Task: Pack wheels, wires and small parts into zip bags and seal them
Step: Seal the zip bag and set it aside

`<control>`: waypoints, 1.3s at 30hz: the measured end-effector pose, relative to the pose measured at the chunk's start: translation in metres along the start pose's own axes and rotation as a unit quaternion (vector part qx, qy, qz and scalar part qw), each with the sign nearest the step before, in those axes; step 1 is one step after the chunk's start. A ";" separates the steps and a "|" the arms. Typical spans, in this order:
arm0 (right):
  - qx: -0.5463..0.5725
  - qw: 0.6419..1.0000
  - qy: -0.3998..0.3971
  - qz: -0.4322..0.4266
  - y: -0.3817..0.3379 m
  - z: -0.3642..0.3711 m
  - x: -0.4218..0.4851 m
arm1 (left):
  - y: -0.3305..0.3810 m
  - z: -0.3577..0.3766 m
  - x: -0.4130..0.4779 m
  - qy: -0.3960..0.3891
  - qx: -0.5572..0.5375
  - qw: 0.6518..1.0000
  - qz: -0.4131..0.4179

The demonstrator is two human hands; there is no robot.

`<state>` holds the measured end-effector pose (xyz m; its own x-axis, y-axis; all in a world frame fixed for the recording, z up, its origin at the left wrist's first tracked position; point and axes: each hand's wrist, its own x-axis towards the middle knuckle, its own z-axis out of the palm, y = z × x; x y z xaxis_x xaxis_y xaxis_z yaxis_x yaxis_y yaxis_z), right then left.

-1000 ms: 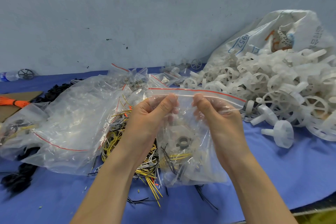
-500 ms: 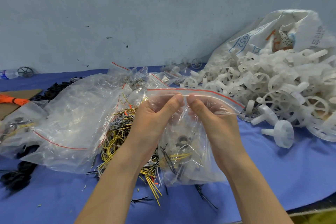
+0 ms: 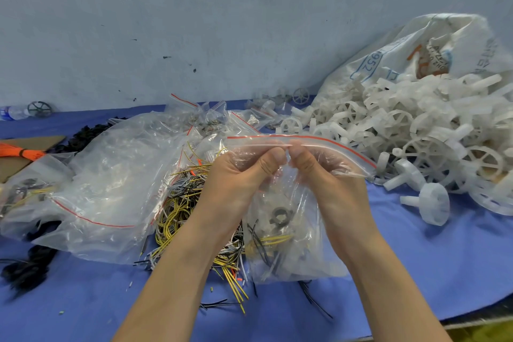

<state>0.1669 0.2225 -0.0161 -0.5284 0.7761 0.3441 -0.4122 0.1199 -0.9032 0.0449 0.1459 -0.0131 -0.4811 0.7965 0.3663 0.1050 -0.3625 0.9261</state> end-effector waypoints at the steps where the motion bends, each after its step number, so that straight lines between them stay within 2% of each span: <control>1: 0.001 1.000 0.005 -0.001 0.000 0.001 0.000 | 0.000 0.001 0.000 0.001 -0.001 1.000 0.003; 22: -0.005 0.999 0.049 -0.011 -0.001 0.010 -0.001 | 0.001 0.006 -0.001 0.027 0.022 0.999 -0.001; 33: -0.050 0.997 0.045 -0.027 0.006 0.011 0.000 | 0.003 0.012 -0.002 0.043 -0.019 0.998 -0.037; 39: -0.046 0.996 0.079 -0.025 0.006 0.010 0.001 | 0.007 0.008 -0.001 0.073 -0.031 0.996 -0.030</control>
<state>0.1565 0.2181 -0.0184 -0.3833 0.8543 0.3511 -0.3621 0.2107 -0.9080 0.0535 0.1463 -0.0067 -0.6063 0.7410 0.2887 0.0197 -0.3489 0.9370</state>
